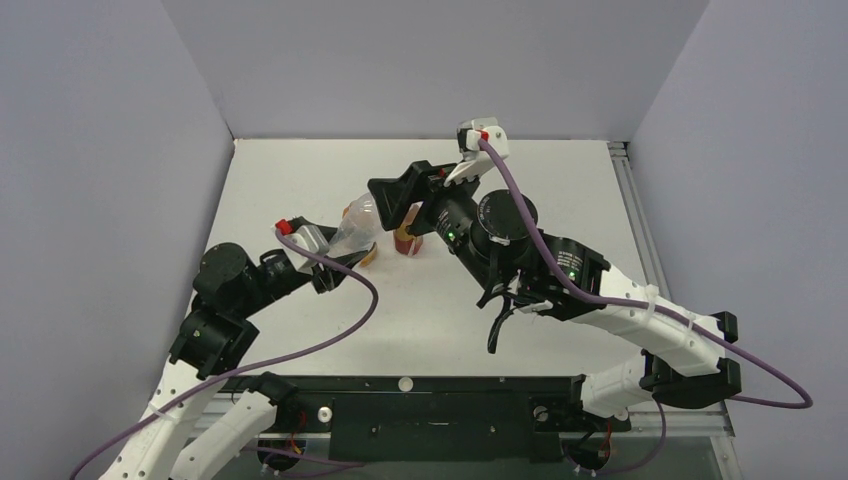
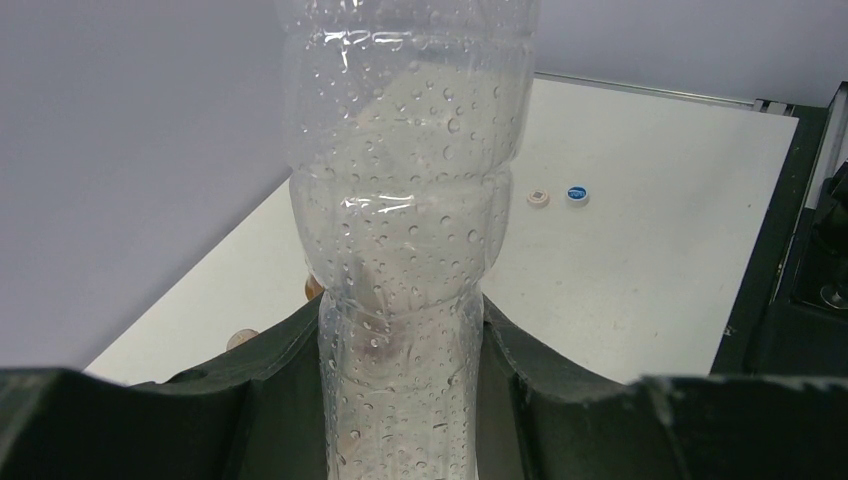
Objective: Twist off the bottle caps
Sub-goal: Unscrew the bottle cap from the plastic bottle.
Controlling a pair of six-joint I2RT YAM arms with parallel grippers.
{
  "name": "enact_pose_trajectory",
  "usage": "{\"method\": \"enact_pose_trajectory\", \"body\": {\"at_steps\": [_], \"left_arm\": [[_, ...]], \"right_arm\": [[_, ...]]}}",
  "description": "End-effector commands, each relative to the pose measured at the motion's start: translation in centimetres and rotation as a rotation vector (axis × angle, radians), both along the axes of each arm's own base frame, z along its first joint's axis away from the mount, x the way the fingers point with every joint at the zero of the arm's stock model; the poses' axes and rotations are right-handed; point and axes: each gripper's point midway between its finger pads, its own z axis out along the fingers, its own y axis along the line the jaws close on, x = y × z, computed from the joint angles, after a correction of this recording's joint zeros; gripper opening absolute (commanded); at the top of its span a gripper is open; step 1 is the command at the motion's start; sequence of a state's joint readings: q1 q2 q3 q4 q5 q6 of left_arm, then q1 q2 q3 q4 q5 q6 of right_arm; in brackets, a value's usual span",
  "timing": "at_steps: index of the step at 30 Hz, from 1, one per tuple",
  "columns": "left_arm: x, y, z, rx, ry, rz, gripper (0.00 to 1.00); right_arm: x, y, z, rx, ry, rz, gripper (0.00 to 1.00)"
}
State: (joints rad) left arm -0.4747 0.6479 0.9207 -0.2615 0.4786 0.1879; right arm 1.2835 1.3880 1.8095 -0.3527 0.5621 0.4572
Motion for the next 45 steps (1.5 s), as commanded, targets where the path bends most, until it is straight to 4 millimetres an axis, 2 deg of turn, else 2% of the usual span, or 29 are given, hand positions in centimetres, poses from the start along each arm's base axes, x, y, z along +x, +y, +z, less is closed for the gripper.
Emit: {"method": "enact_pose_trajectory", "body": {"at_steps": [1,7,14,20,24,26,29,32,39,45], "left_arm": [[0.4,-0.1,1.9,-0.037,-0.064,0.011,0.01],[0.5,-0.3,2.1,-0.042,-0.063,0.009,0.01],[0.4,-0.3,1.9,-0.039,-0.056,0.005,0.00],[0.2,-0.4,2.0,-0.042,-0.058,-0.002,0.00],[0.0,-0.4,2.0,-0.041,-0.056,-0.009,0.00],[0.0,-0.4,1.8,-0.039,-0.052,-0.013,0.00],[-0.1,-0.5,1.7,-0.038,-0.051,-0.015,0.00],[-0.1,-0.5,1.6,-0.037,-0.048,-0.020,0.00],[-0.2,-0.6,1.4,-0.036,-0.037,-0.024,0.00],[-0.2,-0.6,1.2,-0.029,-0.037,-0.029,0.00]], "right_arm": [[0.1,0.0,0.3,0.040,0.008,-0.001,0.57],[0.4,0.6,-0.6,0.033,0.024,0.013,0.58],[0.6,0.2,-0.4,0.062,0.017,0.009,0.48],[1.0,0.6,-0.8,0.057,0.027,0.020,0.40],[1.0,0.4,-0.8,0.063,0.023,0.018,0.31],[0.9,0.1,-0.6,0.067,0.019,0.019,0.32],[1.0,-0.4,-0.2,0.073,0.012,0.010,0.43],[1.1,-0.7,0.2,0.086,0.010,0.004,0.45],[1.3,-0.6,0.1,0.095,0.013,0.003,0.41],[1.2,-1.0,0.9,0.106,0.000,0.001,0.38]]}}
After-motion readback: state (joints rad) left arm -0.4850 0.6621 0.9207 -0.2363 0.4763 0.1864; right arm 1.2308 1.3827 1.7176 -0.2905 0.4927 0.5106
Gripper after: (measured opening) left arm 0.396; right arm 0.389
